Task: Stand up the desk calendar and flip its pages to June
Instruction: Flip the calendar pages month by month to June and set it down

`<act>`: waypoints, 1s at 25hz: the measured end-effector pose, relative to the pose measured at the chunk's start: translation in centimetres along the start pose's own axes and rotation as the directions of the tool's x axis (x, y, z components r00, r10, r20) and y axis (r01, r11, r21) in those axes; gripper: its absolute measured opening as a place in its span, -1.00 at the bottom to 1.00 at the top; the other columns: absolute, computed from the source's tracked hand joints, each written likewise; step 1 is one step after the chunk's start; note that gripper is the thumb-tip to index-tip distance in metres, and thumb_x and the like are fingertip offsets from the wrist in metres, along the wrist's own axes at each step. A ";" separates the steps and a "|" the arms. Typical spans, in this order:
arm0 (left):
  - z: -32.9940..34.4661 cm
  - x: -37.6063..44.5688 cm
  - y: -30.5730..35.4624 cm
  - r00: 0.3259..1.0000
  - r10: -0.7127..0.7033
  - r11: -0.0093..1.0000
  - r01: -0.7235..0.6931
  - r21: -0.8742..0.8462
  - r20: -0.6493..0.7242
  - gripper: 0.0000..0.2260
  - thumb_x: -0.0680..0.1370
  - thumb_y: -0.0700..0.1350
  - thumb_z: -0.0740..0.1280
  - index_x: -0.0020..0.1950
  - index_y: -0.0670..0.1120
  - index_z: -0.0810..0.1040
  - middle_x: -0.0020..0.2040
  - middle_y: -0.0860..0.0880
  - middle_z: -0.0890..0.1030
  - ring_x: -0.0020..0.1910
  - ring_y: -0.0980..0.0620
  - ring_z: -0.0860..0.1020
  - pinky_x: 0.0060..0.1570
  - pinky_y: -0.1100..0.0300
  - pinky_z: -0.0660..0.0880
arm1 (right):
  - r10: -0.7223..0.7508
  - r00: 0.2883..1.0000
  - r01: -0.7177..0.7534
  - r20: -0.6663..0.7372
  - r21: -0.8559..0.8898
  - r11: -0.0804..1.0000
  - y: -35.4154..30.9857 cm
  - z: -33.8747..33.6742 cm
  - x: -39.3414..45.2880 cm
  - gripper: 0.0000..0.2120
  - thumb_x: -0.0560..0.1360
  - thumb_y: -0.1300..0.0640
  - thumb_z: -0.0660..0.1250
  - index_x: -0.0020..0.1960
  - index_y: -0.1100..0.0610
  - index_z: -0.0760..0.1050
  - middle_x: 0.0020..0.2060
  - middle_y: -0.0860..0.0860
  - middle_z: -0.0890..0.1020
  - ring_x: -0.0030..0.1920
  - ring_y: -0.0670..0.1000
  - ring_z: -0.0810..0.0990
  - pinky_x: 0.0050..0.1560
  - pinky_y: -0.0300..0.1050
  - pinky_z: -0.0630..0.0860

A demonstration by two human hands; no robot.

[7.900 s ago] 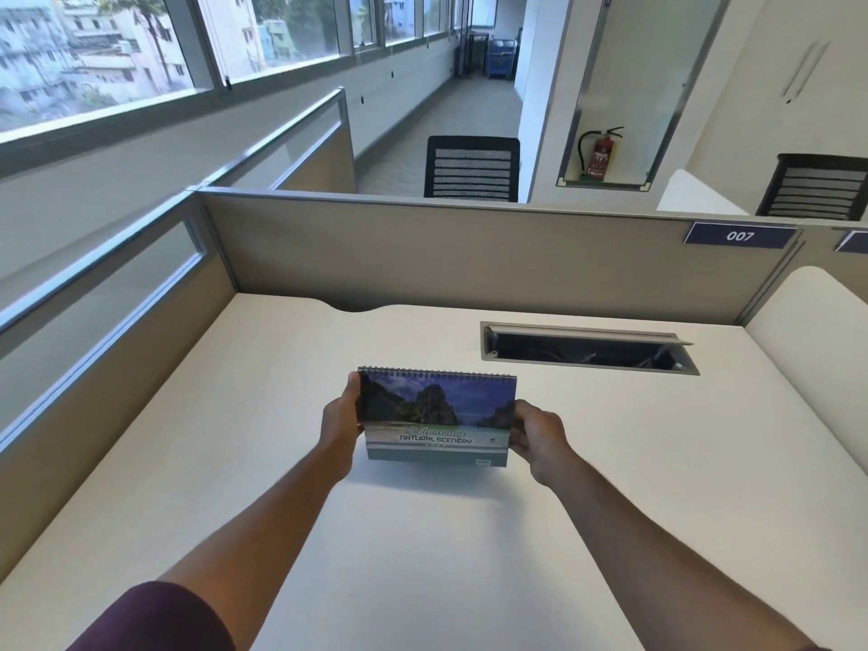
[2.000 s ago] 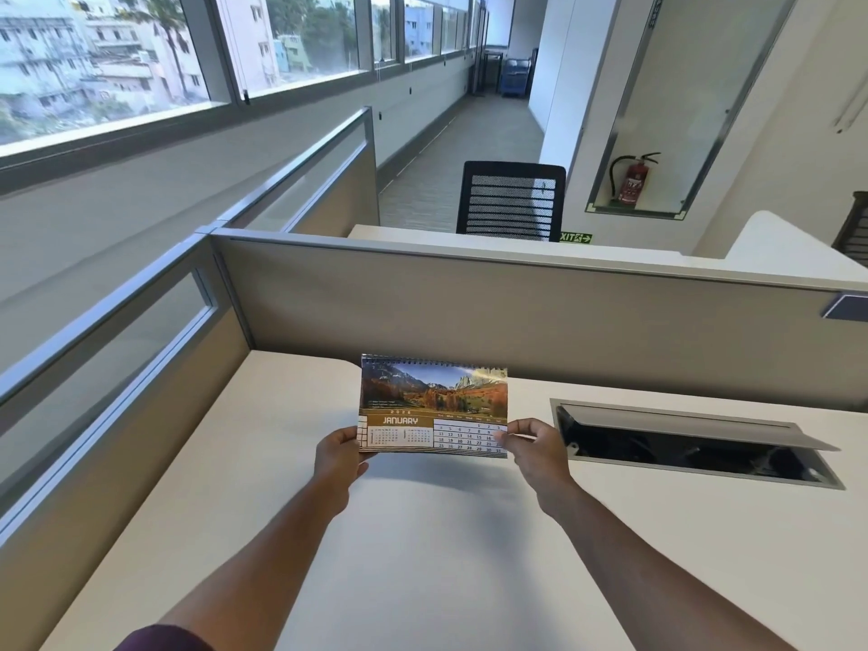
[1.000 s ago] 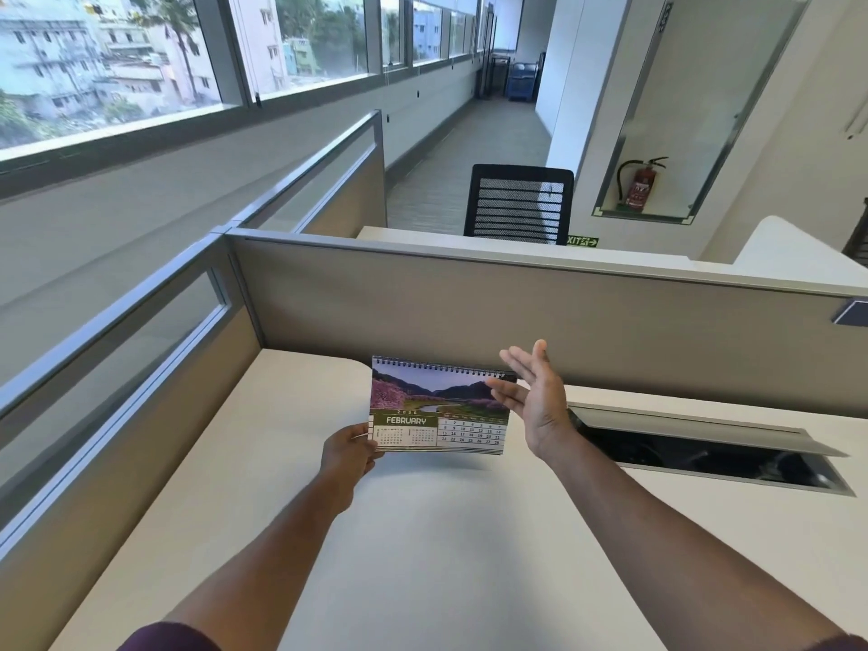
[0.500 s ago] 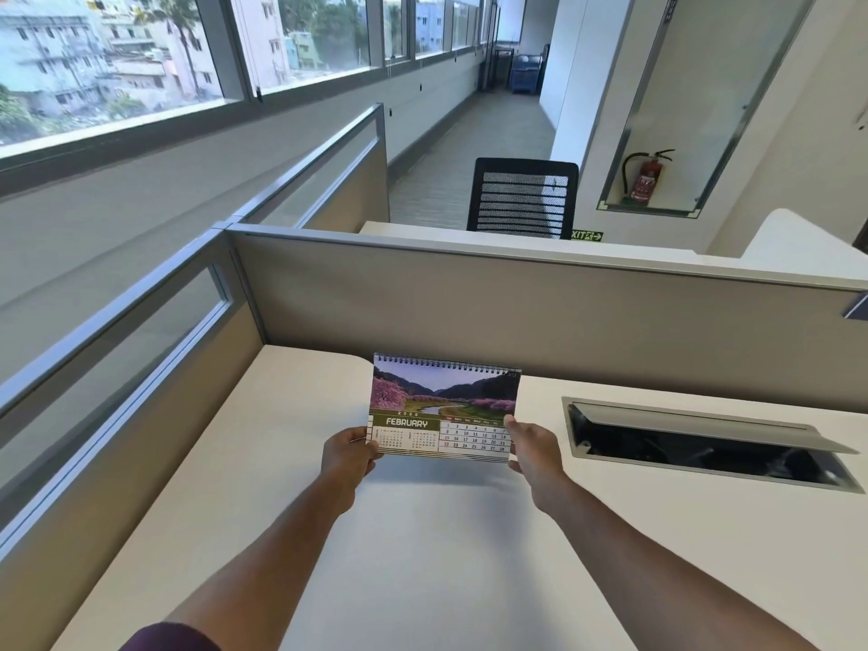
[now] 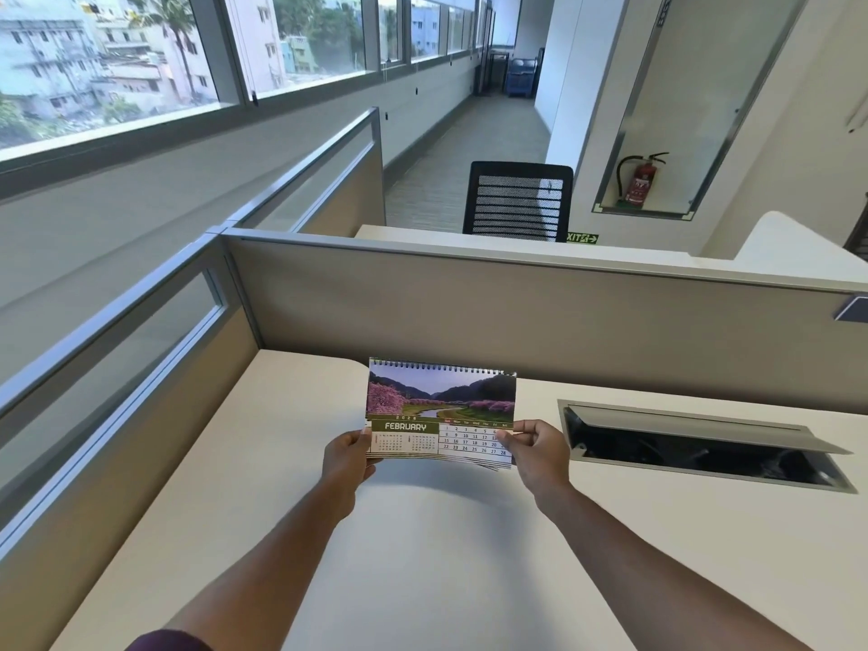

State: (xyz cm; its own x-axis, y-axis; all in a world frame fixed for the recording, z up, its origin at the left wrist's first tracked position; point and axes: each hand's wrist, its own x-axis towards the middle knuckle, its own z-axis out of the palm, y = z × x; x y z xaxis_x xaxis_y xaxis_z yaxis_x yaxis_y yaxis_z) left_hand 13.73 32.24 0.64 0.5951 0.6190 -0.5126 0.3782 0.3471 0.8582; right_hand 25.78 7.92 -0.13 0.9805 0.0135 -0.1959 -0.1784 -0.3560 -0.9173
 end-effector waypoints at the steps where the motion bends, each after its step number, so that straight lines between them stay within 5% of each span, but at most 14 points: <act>1: 0.1 0.1 0.0 1.000 -0.002 1.000 0.002 0.004 -0.006 -0.84 0.67 -0.14 0.17 0.14 -0.12 0.52 0.07 -0.19 0.65 0.08 -0.16 0.61 0.15 0.01 0.56 | -0.026 1.000 0.026 0.002 -0.004 1.000 -0.2 -0.1 -0.2 -0.79 0.39 0.10 0.61 -0.13 0.10 0.59 -0.27 0.03 0.74 -0.17 0.11 0.73 -0.08 0.07 0.67; 5: 0.2 0.0 0.4 1.000 0.016 0.998 -0.015 0.060 -0.022 -0.70 0.62 -0.34 0.09 -0.05 -0.07 0.57 0.05 -0.20 0.67 0.10 -0.18 0.63 0.13 -0.01 0.56 | -0.113 0.992 0.111 0.050 0.033 0.993 -1.1 -0.8 -1.2 -0.80 0.48 0.07 0.50 -0.13 0.17 0.55 -0.16 0.05 0.67 -0.15 0.02 0.61 -0.16 -0.14 0.50; 9: 0.2 -0.1 0.3 0.999 0.004 1.000 -0.003 0.027 -0.032 -0.69 0.60 -0.37 0.12 -0.08 -0.09 0.59 -0.02 -0.19 0.69 0.07 -0.17 0.63 0.10 0.00 0.60 | -0.175 0.981 0.163 0.086 0.129 0.978 -2.7 -1.8 -1.3 -0.75 0.36 0.02 0.41 -0.24 0.21 0.47 -0.15 0.04 0.55 -0.14 0.05 0.51 -0.11 -0.08 0.40; 14: 0.0 0.1 0.2 1.000 0.016 1.000 -0.016 -0.015 -0.025 -0.78 0.61 -0.34 0.18 0.11 -0.20 0.60 0.03 -0.19 0.70 0.09 -0.19 0.65 0.09 -0.02 0.62 | -0.092 0.960 -0.047 0.265 0.477 0.878 -7.8 -2.6 -1.8 -0.82 0.41 0.08 0.34 -0.31 0.13 0.45 -0.34 0.13 0.54 -0.28 0.12 0.52 -0.25 -0.05 0.36; 18: -0.2 0.0 0.2 1.000 0.005 1.000 -0.005 -0.019 -0.026 -0.77 0.59 -0.41 0.18 0.03 -0.16 0.57 0.07 -0.23 0.66 0.10 -0.21 0.63 0.09 0.01 0.61 | -0.116 0.914 -0.219 0.389 0.712 0.667 -11.2 -2.8 -0.9 -0.58 0.65 -0.07 0.16 -0.04 0.24 0.61 -0.07 0.24 0.75 -0.09 0.19 0.73 -0.06 0.03 0.64; 21: -0.3 0.1 0.0 1.000 0.002 1.000 -0.002 0.002 -0.027 -0.74 0.60 -0.40 0.16 0.11 -0.16 0.57 0.07 -0.22 0.66 0.07 -0.18 0.64 0.04 0.05 0.62 | -0.138 0.909 -0.214 0.392 0.726 0.654 -12.1 -2.6 0.1 -0.37 0.63 -0.25 0.10 0.26 0.28 0.56 0.21 0.27 0.68 0.14 0.27 0.69 0.17 0.10 0.61; 25: -0.6 0.1 0.0 1.000 0.005 1.000 -0.005 0.002 -0.020 -0.74 0.59 -0.40 0.17 0.07 -0.15 0.59 0.05 -0.22 0.67 0.08 -0.18 0.64 0.02 0.08 0.61 | -0.103 0.917 -0.210 0.386 0.685 0.698 -11.3 -2.2 1.0 -0.36 0.62 -0.28 0.12 0.40 0.21 0.51 0.28 0.17 0.67 0.24 0.31 0.65 0.26 0.15 0.55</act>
State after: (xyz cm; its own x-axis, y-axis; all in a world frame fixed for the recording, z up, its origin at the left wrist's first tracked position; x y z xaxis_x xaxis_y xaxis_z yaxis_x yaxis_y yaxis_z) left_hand 13.38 32.78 0.62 0.5823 0.6349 -0.5078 0.3765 0.3429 0.8606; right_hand 28.93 9.89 10.83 0.8855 0.4096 -0.2193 -0.3869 0.3887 -0.8362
